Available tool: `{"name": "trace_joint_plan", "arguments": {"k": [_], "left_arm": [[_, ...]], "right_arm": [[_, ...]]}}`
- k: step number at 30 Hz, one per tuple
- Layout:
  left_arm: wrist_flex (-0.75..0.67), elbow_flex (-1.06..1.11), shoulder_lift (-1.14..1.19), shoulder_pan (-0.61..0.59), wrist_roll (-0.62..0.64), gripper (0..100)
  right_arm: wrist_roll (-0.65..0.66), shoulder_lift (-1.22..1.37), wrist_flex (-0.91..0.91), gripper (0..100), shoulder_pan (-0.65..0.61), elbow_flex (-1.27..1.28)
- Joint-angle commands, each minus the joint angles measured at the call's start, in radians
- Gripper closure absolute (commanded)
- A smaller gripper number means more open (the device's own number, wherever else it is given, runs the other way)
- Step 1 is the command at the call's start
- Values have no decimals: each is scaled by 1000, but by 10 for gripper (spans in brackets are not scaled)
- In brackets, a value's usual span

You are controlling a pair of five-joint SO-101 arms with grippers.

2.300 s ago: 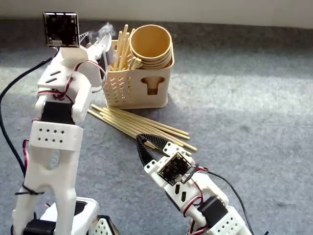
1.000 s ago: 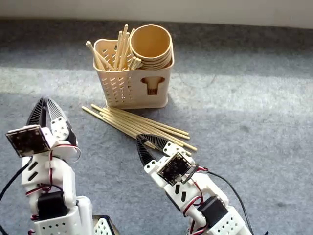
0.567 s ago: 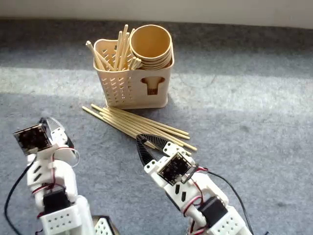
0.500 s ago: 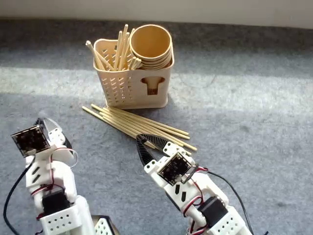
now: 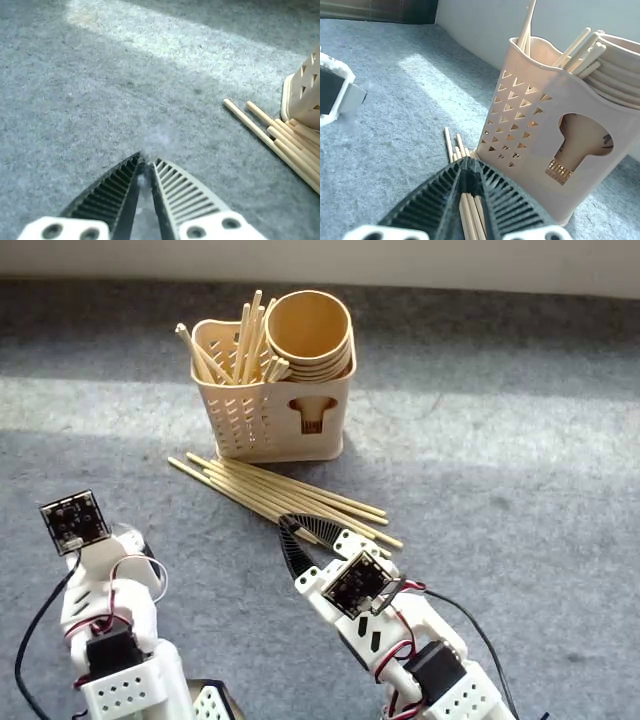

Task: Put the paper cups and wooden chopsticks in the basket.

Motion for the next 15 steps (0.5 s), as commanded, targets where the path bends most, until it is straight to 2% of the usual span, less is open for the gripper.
{"name": "trace_joint_plan", "arguments": {"k": [1, 4, 9, 15], "left_arm": [[78, 19, -7, 54, -9, 993], [135, 19, -7, 77, -9, 993], [146, 19, -7, 76, -9, 993], [147, 19, -7, 76, -9, 993]], "right_arm": [[8, -15, 2, 993, -1, 85], [5, -10, 5, 993, 15, 84], [3, -10, 22, 993, 111, 81], [3, -10, 223, 993, 116, -79]]}}
